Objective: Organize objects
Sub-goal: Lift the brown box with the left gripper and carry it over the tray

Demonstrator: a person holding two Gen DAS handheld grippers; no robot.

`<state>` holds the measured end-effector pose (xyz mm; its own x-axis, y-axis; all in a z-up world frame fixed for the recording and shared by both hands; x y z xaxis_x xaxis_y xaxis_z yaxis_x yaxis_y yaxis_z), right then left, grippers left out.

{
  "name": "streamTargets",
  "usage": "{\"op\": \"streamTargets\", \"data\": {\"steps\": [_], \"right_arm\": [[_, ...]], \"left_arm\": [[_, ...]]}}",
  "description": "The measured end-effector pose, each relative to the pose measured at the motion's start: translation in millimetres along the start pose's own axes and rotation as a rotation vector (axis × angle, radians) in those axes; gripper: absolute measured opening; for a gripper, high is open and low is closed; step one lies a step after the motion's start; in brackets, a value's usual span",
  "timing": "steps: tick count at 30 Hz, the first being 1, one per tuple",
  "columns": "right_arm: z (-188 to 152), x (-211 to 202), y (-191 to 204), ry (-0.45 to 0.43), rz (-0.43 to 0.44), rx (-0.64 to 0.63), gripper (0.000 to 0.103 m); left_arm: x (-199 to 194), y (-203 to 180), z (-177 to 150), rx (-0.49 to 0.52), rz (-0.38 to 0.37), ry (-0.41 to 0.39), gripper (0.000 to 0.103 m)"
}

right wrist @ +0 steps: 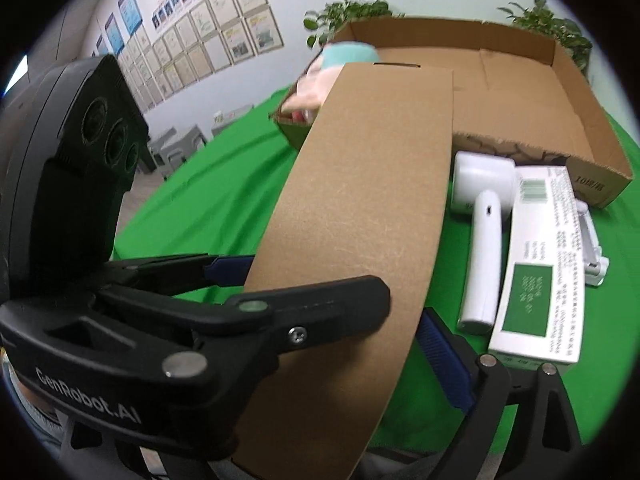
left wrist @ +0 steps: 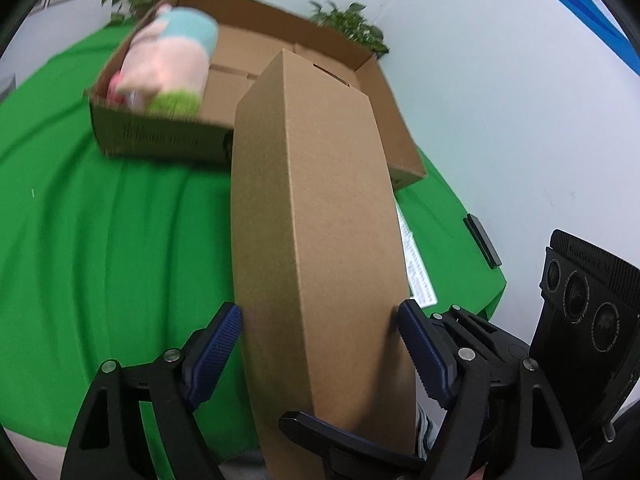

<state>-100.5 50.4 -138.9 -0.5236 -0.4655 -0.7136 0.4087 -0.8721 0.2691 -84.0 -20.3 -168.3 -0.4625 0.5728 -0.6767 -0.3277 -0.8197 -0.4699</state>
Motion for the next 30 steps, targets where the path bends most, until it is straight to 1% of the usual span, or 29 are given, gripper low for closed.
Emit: {"op": "streamTargets", "data": {"steps": [6, 10, 15, 19, 20, 25, 29, 30], "right_arm": [[29, -15, -4, -0.085, -0.012, -0.01, 0.092], [55, -28, -7, -0.149, -0.022, -0.022, 0.092], [91, -35, -12, -0.213, -0.034, -0.049, 0.092], [129, -37, -15, -0.269, -0.044, -0.078, 0.092], [137, -30, -13, -0.278, -0.045, -0.083, 0.092], [185, -25, -19, -0.333, -0.046, -0.12, 0.092], [214, -15, -29, -0.349, -0.041, -0.117, 0.092], [215, -13, -30, -0.348, -0.038, -0.115, 0.092]], "left_arm": [[-16, -13, 31, 0.043, 0.006, -0.066, 0.078], [-22, -27, 63, 0.091, 0.005, -0.11, 0.078], [-33, -36, 105, 0.138, 0.003, -0.163, 0.078], [-35, -39, 153, 0.182, 0.004, -0.215, 0.078], [-37, -39, 163, 0.188, 0.004, -0.223, 0.078], [-38, -35, 231, 0.22, 0.013, -0.278, 0.078], [-29, -24, 276, 0.24, 0.016, -0.292, 0.078], [-25, -19, 285, 0.241, 0.019, -0.291, 0.078]]}}
Point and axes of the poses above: each gripper's, at about its wrist camera, not at the fingertips, and x roughly the way its jaws point, y to its left, z to its top, the point moved 9 cm from there along x, roughly the way its jaws point, and after that the axes turned 2 degrees about x, right-handed, at the moved point
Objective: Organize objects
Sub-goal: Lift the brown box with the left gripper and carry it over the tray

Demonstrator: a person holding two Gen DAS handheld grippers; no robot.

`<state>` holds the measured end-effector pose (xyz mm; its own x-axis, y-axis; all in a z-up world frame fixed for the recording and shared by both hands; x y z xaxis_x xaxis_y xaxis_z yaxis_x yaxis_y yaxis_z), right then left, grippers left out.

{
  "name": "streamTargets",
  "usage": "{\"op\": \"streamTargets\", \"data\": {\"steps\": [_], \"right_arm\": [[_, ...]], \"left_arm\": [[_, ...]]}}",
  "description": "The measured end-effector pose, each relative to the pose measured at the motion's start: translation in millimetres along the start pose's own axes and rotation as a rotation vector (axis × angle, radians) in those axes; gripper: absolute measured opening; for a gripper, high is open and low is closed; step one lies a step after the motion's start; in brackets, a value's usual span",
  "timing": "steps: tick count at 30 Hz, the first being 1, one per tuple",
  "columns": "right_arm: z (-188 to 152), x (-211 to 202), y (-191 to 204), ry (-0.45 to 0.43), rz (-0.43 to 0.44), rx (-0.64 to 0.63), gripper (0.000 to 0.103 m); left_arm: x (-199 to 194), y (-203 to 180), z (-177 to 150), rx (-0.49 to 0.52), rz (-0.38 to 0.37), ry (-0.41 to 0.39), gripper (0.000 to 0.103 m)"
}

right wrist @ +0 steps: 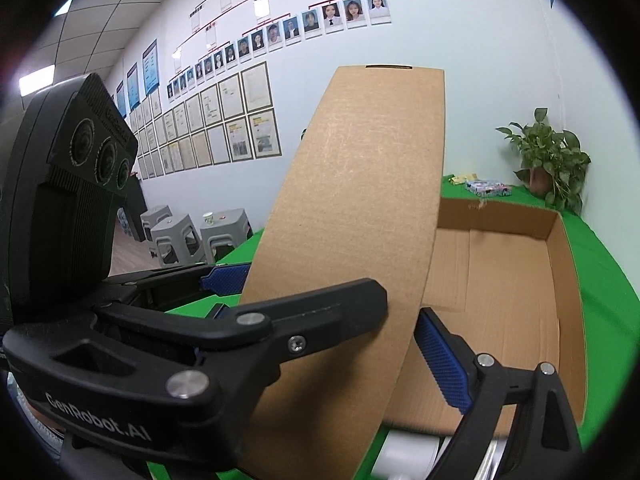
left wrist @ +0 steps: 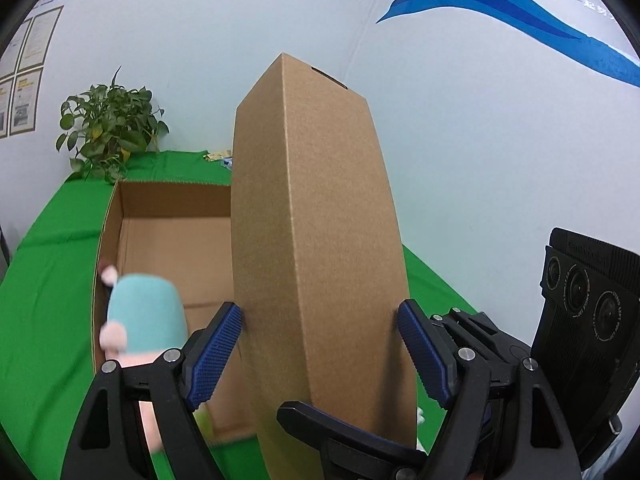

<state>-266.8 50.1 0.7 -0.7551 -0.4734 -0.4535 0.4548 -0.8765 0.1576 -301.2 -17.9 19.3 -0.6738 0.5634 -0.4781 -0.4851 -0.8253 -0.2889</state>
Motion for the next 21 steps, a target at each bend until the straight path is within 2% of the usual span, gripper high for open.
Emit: {"op": "streamTargets", "data": {"steps": [6, 10, 15, 16, 18, 21], "right_arm": [[3, 45, -17, 0.051, 0.032, 0.013, 0.092], [-7, 73, -25, 0.091, 0.046, 0.025, 0.091], [-30, 101, -37, 0.137, 0.075, 0.073, 0.091], [-37, 107, -40, 0.155, 0.083, 0.087, 0.091], [-45, 114, -45, 0.173, 0.063, 0.092, 0.091], [-58, 123, -53, 0.202, 0.062, 0.119, 0.091]], "left_arm": [[47, 46, 8, -0.018, 0.026, 0.042, 0.078], [82, 78, -3, -0.044, 0.037, 0.076, 0.078], [125, 115, -27, -0.1, 0.059, 0.162, 0.078], [132, 120, -32, -0.112, 0.062, 0.182, 0.077], [144, 126, -41, -0.115, 0.062, 0.217, 0.067], [156, 128, -53, -0.081, 0.108, 0.254, 0.062]]}}
Point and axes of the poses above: each gripper's, at about its wrist camera, not at the fingertips, and x roughly the way its jaws point, y to its left, z to its top, the point moved 9 cm from there along x, roughly the way its jaws point, and after that the axes turned 2 degrees about x, right-handed, at the moved point
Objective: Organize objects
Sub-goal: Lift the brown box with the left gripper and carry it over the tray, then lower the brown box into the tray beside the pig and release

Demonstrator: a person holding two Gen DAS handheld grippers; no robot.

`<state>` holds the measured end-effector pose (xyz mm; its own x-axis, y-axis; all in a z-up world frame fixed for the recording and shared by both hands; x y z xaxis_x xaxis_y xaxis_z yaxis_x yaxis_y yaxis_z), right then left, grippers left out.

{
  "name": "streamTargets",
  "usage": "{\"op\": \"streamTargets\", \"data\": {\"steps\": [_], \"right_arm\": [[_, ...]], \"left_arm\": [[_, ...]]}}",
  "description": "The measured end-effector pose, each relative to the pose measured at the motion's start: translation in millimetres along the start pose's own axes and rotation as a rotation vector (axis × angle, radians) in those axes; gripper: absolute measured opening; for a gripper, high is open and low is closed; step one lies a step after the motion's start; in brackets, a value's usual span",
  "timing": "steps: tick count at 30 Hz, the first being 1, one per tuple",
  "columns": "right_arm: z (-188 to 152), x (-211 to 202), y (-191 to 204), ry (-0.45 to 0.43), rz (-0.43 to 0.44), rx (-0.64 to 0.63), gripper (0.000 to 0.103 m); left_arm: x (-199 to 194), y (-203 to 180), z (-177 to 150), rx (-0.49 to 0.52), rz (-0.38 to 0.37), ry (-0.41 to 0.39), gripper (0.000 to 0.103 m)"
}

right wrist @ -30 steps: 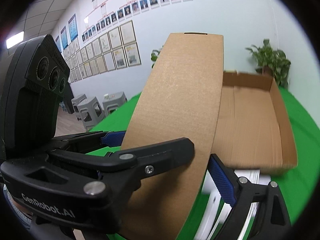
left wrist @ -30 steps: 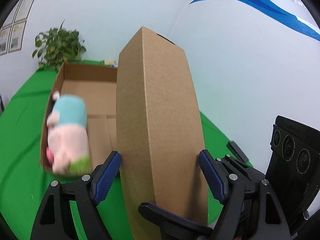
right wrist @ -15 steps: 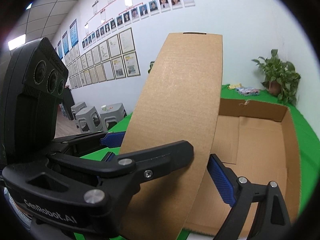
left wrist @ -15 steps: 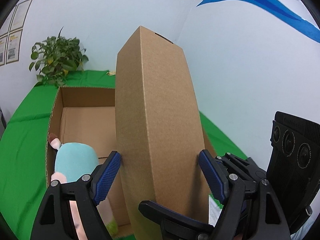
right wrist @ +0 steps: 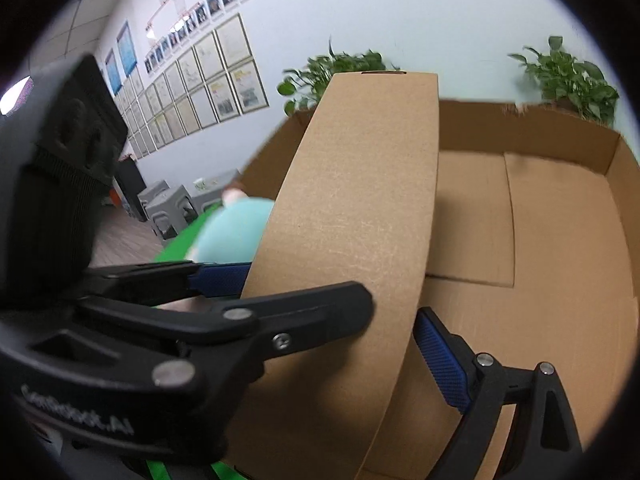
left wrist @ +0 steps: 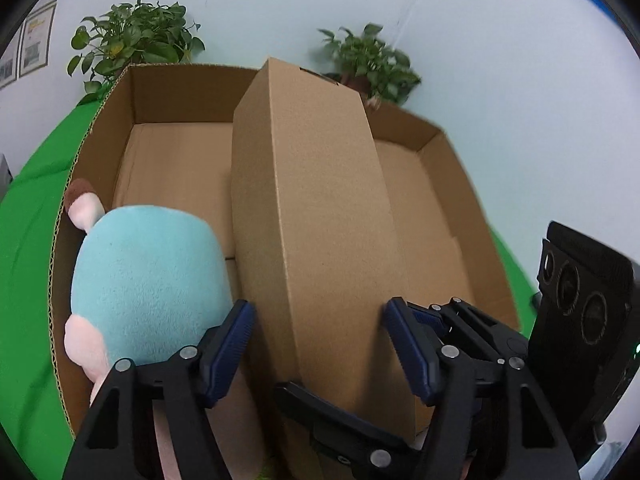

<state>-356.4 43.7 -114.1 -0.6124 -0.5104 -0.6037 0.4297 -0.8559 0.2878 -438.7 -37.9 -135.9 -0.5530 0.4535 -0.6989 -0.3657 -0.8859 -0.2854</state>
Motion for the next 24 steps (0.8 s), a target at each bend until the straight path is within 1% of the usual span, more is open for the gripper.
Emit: {"op": "streamTargets", "data": {"steps": [1, 3, 7, 10, 11, 13, 15, 20, 22, 24], "right_arm": [[-4, 2, -3, 0.008, 0.004, 0.015, 0.091], [-8, 4, -4, 0.027, 0.0, 0.018, 0.091], [-14, 5, -6, 0.059, 0.03, 0.029, 0.091], [-16, 4, -1, 0.072, 0.021, 0.015, 0.091], [-18, 5, -1, 0.079, 0.018, 0.017, 0.091], [-19, 6, -2, 0.091, 0.016, 0.025, 0.092], [-18, 9, -8, 0.103, 0.019, 0.041, 0.092], [-20, 7, -9, 0.1, -0.002, 0.022, 0.093], [-19, 0, -6, 0.09, 0.019, 0.02, 0.093], [-16, -9, -3, 0.07, 0.014, 0.014, 0.093]], "left_arm": [[5, 2, 1, 0.002, 0.003, 0.004, 0.06], [6, 3, 0, -0.002, 0.019, 0.018, 0.052], [9, 7, -6, 0.006, 0.047, 0.038, 0.047], [5, 8, -13, -0.017, 0.056, 0.048, 0.043], [2, 14, -15, -0.018, 0.059, 0.051, 0.041], [-3, 14, -18, -0.018, 0.072, 0.056, 0.037], [-5, 18, -20, -0.026, 0.087, 0.058, 0.03], [-19, 19, -25, -0.007, 0.121, 0.035, 0.03], [-27, 20, -26, -0.011, 0.13, 0.022, 0.03], [-40, 20, -26, -0.008, 0.147, -0.002, 0.03]]}}
Point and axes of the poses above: each gripper's, at about its wrist camera, not at the fingertips, and x roughly the way its jaws point, y to its left, z to its top, the point moved 9 cm from there along x, roughly the way its jaws point, and after that the axes turned 2 degrees about x, right-handed, at the moved point
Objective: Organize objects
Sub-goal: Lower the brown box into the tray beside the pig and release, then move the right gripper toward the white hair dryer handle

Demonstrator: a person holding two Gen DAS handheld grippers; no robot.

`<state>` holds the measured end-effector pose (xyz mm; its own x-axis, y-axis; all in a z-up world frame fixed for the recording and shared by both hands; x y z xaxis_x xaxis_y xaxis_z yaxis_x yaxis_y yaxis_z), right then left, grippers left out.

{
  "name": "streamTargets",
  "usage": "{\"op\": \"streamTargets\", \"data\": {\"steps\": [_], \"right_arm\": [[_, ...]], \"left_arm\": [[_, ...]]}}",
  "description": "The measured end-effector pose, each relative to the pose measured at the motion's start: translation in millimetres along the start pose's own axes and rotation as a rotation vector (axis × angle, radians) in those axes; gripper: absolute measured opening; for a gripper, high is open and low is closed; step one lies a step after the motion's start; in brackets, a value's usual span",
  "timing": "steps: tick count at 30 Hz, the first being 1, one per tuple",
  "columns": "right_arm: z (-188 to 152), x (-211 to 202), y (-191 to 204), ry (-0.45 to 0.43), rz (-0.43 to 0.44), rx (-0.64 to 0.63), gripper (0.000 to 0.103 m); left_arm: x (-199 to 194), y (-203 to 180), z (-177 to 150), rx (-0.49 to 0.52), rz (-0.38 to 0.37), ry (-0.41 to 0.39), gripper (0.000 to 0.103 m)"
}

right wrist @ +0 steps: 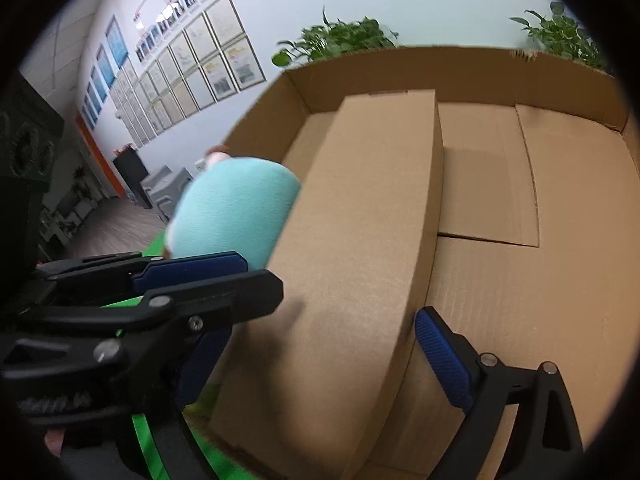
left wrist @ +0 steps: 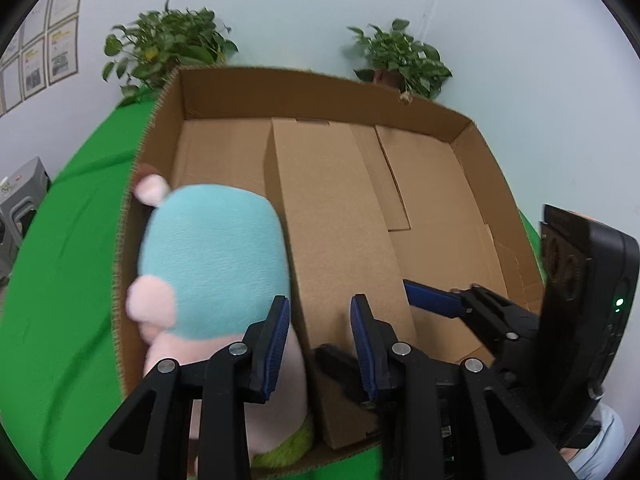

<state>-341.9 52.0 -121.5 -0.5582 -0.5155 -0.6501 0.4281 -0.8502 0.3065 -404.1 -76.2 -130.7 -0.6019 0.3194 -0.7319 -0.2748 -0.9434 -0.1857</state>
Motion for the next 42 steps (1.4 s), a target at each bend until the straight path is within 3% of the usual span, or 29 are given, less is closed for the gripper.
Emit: {"op": "streamTargets", "data": {"steps": [5, 7, 9, 11, 16, 21, 30, 42], "right_arm": [[-4, -38, 1, -0.033, -0.118, -0.046, 0.093], [-10, -58, 1, -0.055, -0.157, -0.059, 0.094], [-15, -80, 5, -0.09, -0.195, -0.076, 0.1], [-23, -102, 7, -0.135, -0.248, -0.086, 0.103], [-47, -140, 6, -0.193, -0.345, -0.092, 0.103], [-59, -163, 9, -0.243, -0.372, -0.071, 0.103], [-81, -178, 9, -0.26, -0.386, -0.038, 0.103], [-94, -172, 2, -0.251, -0.395, -0.014, 0.103]], "left_arm": [[-43, -5, -7, 0.037, 0.042, -0.087, 0.033], [-65, -10, -11, 0.065, 0.073, -0.152, 0.05], [-91, -16, -18, 0.067, 0.12, -0.244, 0.088], [-116, -26, -28, 0.068, 0.15, -0.334, 0.101], [-154, -66, -56, 0.102, 0.144, -0.44, 0.102], [-177, -95, -79, 0.107, 0.147, -0.48, 0.102], [-185, -114, -104, 0.089, 0.145, -0.439, 0.102], [-173, -115, -107, 0.06, 0.14, -0.424, 0.102]]}}
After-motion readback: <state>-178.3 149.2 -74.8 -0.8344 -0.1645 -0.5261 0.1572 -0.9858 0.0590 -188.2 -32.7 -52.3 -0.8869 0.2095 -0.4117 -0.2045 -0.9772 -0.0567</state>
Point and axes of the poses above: each gripper's, at about its wrist camera, not at the fingertips, and x roughly the way its jaws point, y to its left, z to its top, the point moved 9 cm from there along x, roughly the way its jaws point, and after that the axes turned 2 degrees about x, right-handed, at the moved point
